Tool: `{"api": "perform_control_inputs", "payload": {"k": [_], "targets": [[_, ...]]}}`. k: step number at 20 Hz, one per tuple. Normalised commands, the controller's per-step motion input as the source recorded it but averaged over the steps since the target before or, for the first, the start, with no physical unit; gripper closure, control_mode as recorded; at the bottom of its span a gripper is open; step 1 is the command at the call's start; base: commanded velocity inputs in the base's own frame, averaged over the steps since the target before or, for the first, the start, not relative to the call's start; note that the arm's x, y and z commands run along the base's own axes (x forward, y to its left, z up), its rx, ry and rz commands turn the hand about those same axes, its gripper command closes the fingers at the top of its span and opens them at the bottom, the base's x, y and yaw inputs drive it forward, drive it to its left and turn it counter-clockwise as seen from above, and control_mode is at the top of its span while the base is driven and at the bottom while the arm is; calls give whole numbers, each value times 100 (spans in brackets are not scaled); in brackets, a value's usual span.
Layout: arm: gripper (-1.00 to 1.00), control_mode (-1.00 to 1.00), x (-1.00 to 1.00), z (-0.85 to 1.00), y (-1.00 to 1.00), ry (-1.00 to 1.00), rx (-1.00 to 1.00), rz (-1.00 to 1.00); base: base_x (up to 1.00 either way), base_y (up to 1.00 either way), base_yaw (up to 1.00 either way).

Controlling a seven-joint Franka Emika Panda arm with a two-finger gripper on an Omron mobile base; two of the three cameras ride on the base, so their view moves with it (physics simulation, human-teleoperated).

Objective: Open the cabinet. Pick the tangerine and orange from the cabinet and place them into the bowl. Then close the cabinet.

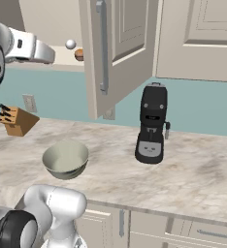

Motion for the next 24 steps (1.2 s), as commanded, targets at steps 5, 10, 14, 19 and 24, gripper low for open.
{"api": "perform_control_inputs", "payload": {"k": [5, 10, 14, 19, 24], "targets": [[-100, -100, 72, -6, -28, -2, -8, 4, 0, 0, 0], [-100, -100, 65, -9, -36, 1, 1, 12, 0, 0, 0], [-100, -100, 59, -1, -23, 0, 2, 7, 0, 0, 0], [-100, -100, 65, -14, -2, 0, 2, 1, 0, 0, 0], [-100, -100, 68, -22, 0, 0, 4, 0, 0, 0, 0]]}}
